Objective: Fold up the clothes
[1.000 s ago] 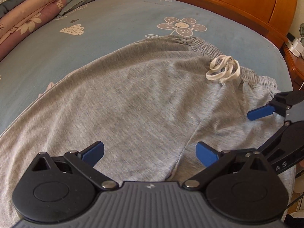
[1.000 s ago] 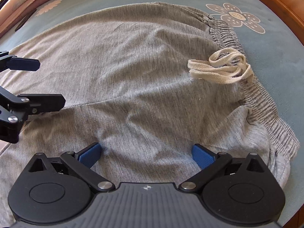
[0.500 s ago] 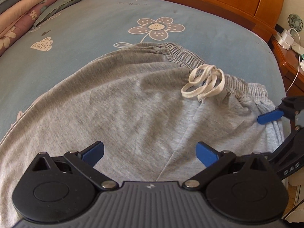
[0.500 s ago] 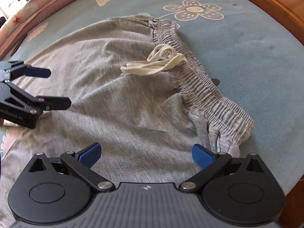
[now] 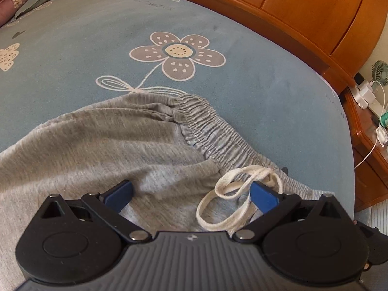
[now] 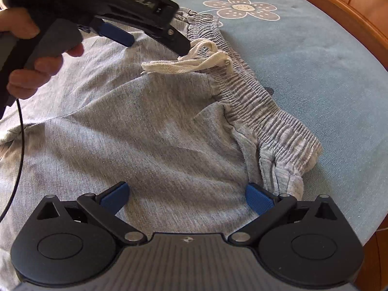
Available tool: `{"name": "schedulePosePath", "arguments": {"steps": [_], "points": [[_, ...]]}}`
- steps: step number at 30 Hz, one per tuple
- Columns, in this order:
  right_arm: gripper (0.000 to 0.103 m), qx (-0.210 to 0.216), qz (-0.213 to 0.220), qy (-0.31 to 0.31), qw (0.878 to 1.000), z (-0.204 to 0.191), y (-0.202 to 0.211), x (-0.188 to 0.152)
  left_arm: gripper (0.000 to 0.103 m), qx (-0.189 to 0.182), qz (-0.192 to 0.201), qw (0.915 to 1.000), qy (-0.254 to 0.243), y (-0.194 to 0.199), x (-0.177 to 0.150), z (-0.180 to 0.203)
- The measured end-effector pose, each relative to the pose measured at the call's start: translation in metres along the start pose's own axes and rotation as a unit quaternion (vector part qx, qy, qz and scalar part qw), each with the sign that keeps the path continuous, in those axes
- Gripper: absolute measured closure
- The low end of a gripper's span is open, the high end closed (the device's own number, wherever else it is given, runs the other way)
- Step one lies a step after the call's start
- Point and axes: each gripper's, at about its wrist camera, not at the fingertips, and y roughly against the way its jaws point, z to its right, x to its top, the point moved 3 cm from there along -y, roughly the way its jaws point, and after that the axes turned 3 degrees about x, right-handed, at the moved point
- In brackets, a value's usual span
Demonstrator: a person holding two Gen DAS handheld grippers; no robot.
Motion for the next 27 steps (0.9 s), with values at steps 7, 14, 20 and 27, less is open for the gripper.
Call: {"name": "schedulePosePath", "arguments": {"steps": [7, 14, 20, 27], "points": [[0.000, -0.001, 0.009, 0.010, 1.000, -0.002, 0.003, -0.003, 0.001, -0.007, 0.003, 0.9995, -0.032, -0.018, 0.031, 0.021], [0.000, -0.002, -0.010, 0.012, 1.000, -0.004, 0.003, 0.004, 0.001, -0.010, -0.001, 0.9999, 0.002, 0.011, 0.018, 0.012], [0.000, -0.011, -0.020, 0.015, 1.000, -0.006, 0.002, 0.007, 0.001, 0.022, -0.002, 0.9995, 0.024, 0.067, -0.035, -0.007], [0.000, -0.020, -0.022, 0.012, 0.999, -0.007, 0.002, 0.008, 0.001, 0.080, -0.022, 0.9959, 0.036, 0.120, -0.100, -0.009]]}}
